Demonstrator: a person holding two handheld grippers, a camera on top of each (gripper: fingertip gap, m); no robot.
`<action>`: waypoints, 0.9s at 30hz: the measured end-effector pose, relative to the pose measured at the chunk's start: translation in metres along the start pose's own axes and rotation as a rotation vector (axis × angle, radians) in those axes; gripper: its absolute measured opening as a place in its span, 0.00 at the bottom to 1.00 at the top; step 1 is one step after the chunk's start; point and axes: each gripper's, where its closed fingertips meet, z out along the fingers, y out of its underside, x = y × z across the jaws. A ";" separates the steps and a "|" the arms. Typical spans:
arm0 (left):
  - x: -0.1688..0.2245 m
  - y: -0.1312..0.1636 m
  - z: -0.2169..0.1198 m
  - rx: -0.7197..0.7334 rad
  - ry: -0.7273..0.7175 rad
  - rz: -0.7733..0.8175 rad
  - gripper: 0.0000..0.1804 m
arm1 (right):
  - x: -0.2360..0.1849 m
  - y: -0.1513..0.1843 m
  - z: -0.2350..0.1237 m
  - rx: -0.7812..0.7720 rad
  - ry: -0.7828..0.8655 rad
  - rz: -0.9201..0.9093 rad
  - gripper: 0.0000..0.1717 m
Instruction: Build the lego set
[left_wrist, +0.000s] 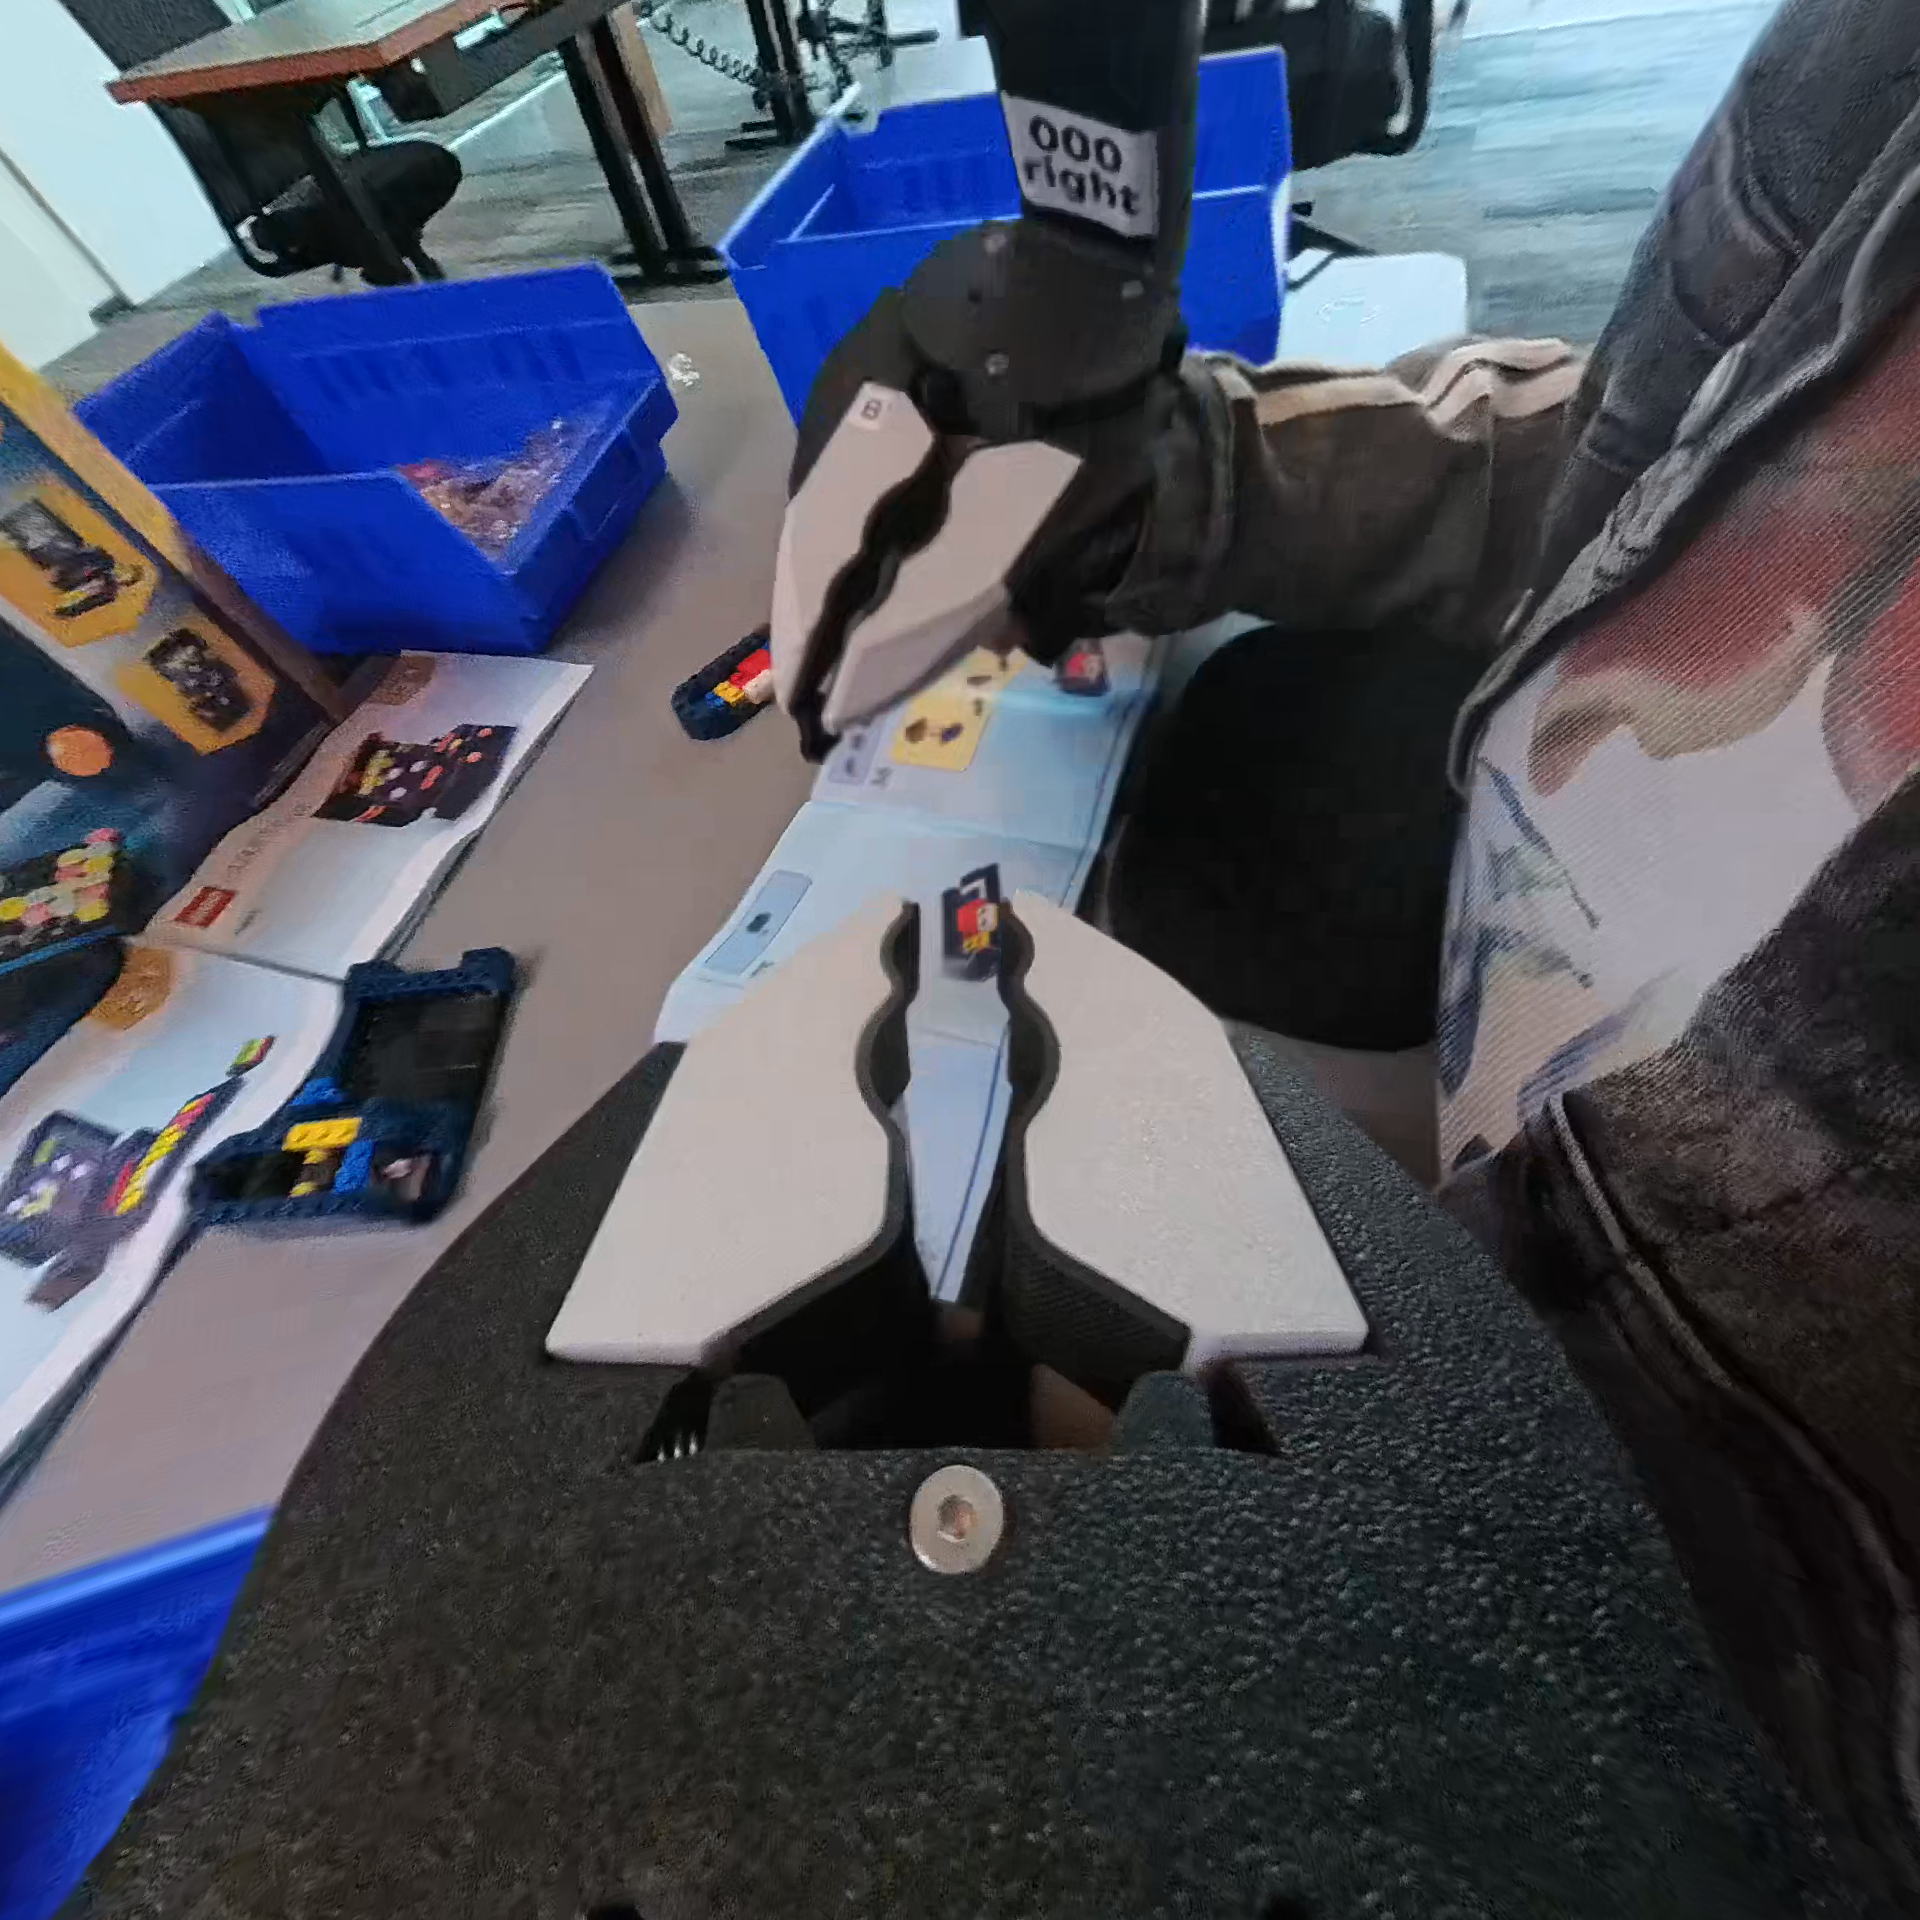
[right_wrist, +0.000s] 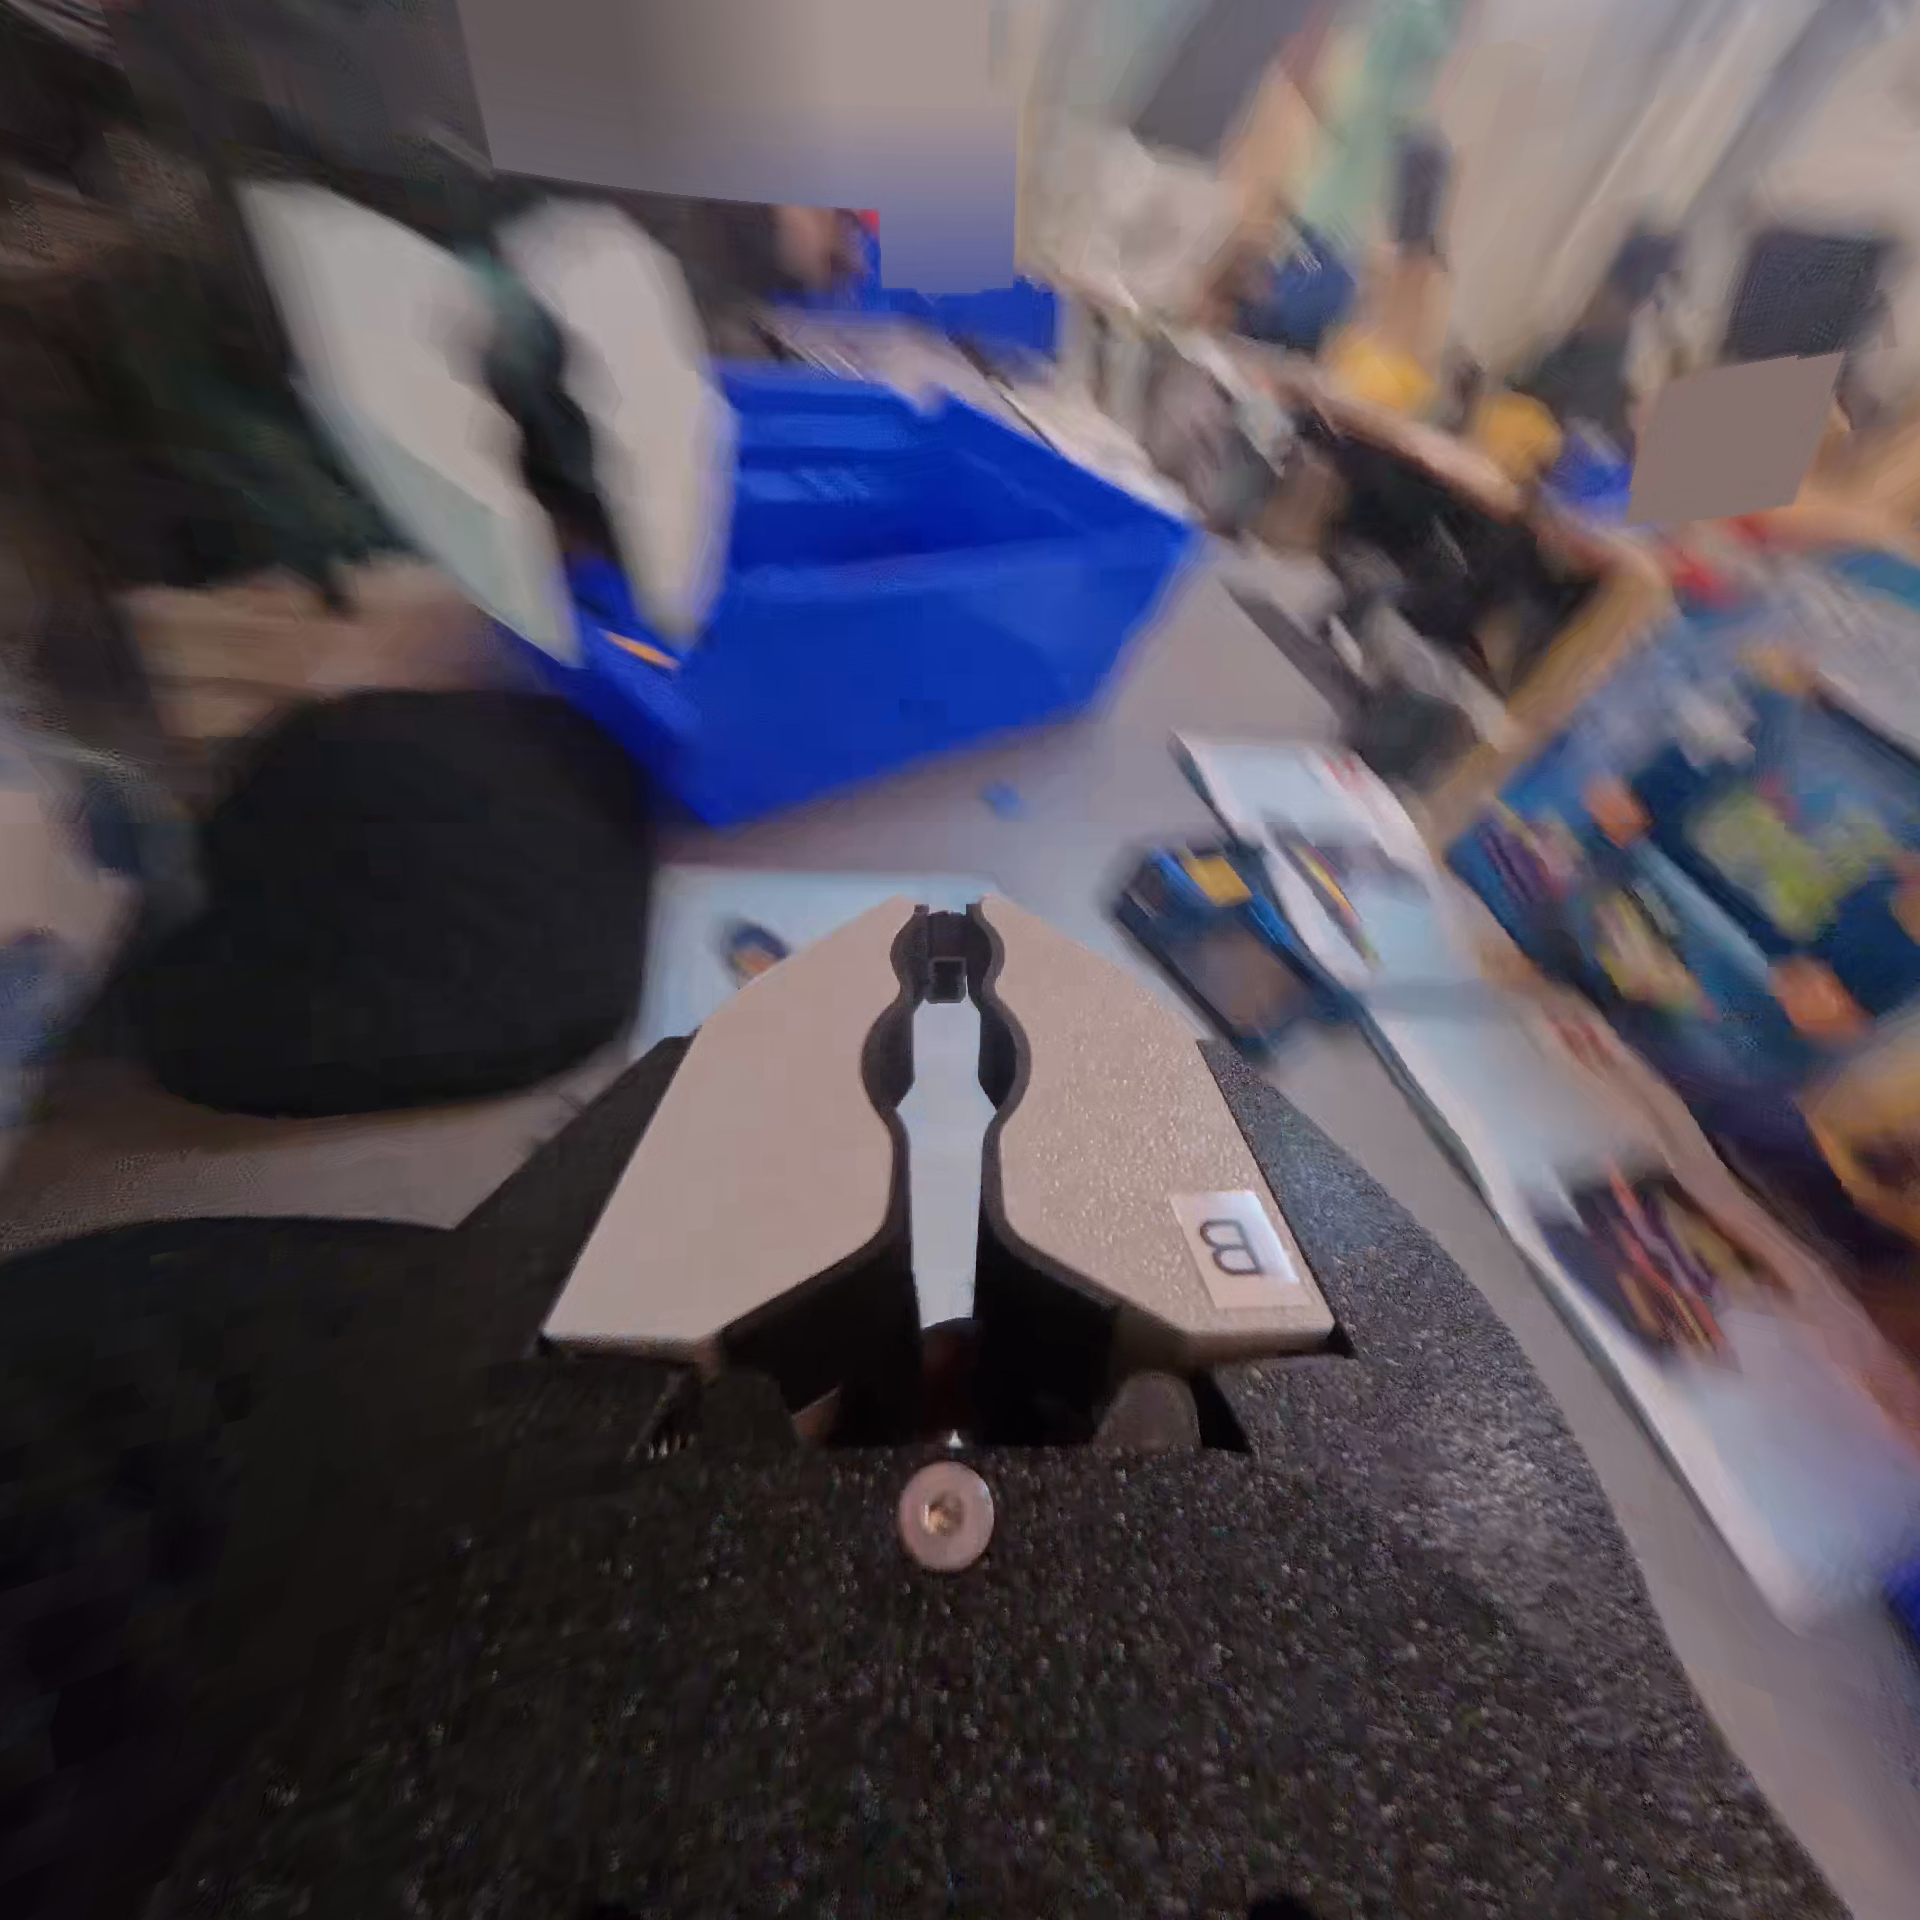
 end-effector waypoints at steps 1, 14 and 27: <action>-0.007 0.001 -0.011 -0.021 -0.046 0.015 0.08 | 0.029 0.022 -0.009 -0.092 0.109 0.076 0.04; -0.099 0.082 -0.132 -0.463 -0.521 -0.120 0.13 | 0.092 0.105 -0.041 -0.197 0.309 0.710 0.04; -0.100 0.115 -0.136 -0.656 -0.416 -0.131 0.16 | 0.116 0.060 -0.067 0.128 0.380 0.709 0.14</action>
